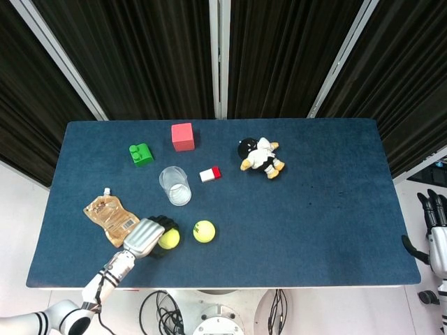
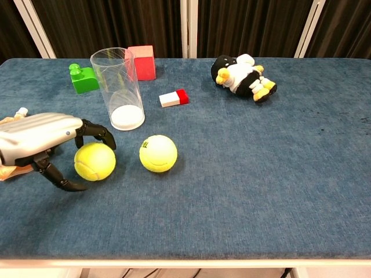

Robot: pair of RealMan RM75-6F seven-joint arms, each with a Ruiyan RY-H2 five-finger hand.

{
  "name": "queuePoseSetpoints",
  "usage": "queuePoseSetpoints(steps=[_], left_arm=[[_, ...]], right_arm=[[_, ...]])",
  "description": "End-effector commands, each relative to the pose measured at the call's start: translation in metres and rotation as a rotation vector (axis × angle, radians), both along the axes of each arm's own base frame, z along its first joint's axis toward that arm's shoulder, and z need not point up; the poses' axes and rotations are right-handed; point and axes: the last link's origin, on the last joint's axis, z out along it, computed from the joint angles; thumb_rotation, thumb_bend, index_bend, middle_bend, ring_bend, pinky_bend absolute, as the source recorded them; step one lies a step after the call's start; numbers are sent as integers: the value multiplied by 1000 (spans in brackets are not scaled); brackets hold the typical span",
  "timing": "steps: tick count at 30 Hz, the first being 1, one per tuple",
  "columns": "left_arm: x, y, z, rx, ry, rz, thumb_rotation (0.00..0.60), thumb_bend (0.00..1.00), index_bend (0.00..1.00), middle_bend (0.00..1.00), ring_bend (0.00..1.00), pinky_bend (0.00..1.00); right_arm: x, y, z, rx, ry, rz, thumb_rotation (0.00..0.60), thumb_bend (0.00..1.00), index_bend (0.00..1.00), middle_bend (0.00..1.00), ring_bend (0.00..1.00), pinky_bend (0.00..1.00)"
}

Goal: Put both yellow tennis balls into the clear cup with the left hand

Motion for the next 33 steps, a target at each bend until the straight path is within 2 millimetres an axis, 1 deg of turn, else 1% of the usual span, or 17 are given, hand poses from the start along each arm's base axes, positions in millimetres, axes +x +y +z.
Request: queuePoseSetpoints(steps=[1,3,6,8,10,13,16,17,20,22,25,33], left_arm=[[3,2,-3,31,-32,-27,600,194,419,422,372,559],[2,4,-3,51,-29,-43,600,206,466,477,436,625],[1,4,-2,54,-34,-42,600,208,497,507,486,675],[1,3,3,53,-35,-41,600,208,504,515,507,692],[5,2,13,64,-46,-43,600,208,506,517,511,694],[14,1,39,119,-76,-55,600,207,506,516,511,693],[25,3,70,197,-97,-72,600,207,506,516,511,694],[30,5,83,237,-97,-89,600,207,506,517,512,694],[44,15,107,344,-85,-140,600,207,514,522,516,700],[53,23,116,393,-88,-165,600,217,514,524,516,701],[63,42,121,420,-101,-172,600,235,514,525,516,703],[82,77,111,371,-140,-137,600,236,514,525,517,702]], right_arm=[[-1,0,1,-3,2,-3,600,190,0,0,0,0],[-1,0,1,-4,0,-4,600,192,0,0,0,0],[0,0,1,-6,-2,1,600,197,0,0,0,0],[1,-1,1,-9,-3,4,600,200,0,0,0,0],[1,-1,1,-9,-5,7,600,203,0,0,0,0],[2,-2,2,-8,-3,10,600,205,0,0,0,0],[3,-3,2,-7,-8,10,600,204,0,0,0,0],[3,-3,3,-7,-10,10,600,205,0,0,0,0],[6,-4,3,-7,-7,17,600,204,0,0,0,0],[8,-4,2,-5,-4,25,600,205,0,0,0,0],[10,-3,2,-5,-1,37,600,206,0,0,0,0],[10,-3,5,-23,-5,27,600,207,0,0,0,0]])
